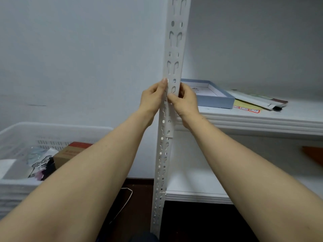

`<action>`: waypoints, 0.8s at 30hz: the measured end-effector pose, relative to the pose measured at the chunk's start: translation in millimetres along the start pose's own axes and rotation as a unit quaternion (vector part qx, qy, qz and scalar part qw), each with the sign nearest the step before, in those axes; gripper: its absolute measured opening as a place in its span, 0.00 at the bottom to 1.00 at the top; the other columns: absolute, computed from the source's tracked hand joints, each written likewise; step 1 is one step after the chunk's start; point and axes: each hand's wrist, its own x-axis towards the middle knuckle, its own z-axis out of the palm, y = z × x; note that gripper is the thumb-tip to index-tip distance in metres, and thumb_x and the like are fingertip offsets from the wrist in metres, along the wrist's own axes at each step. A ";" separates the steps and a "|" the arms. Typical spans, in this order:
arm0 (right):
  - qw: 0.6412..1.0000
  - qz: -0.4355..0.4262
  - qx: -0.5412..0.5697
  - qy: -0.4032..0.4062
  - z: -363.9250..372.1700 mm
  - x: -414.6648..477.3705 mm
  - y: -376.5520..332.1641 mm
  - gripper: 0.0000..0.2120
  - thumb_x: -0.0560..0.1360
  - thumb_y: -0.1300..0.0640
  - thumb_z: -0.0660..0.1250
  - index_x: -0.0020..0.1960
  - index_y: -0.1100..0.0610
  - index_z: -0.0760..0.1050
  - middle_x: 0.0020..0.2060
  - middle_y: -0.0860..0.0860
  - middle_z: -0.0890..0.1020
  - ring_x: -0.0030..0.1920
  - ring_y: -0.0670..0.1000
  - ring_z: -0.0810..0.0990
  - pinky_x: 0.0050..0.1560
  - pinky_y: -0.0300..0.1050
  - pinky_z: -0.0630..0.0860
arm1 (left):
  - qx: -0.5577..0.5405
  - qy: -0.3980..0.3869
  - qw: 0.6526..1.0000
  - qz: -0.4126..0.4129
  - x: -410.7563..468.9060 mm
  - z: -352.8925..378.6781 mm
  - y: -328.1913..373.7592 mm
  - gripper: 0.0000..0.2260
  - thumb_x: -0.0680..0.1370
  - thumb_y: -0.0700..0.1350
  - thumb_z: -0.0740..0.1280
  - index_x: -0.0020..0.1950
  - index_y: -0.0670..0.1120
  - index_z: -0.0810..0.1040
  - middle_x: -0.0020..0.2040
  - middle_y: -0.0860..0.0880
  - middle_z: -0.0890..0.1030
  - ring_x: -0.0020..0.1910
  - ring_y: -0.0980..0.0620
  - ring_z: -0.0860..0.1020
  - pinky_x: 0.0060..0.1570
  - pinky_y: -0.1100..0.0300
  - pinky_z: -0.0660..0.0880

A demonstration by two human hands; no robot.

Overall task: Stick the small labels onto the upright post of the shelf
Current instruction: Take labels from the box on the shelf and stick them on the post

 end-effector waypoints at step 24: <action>0.999 0.012 0.033 0.018 9.1 7.8 4.2 0.16 0.73 0.56 0.68 0.59 0.59 0.72 0.44 0.49 0.79 0.41 0.46 0.77 0.46 0.42 0.76 | -0.039 0.005 0.999 0.004 5.1 -0.2 -11.1 0.13 0.80 0.51 0.63 0.55 0.44 0.80 0.46 0.49 0.83 0.43 0.55 0.81 0.46 0.63 0.78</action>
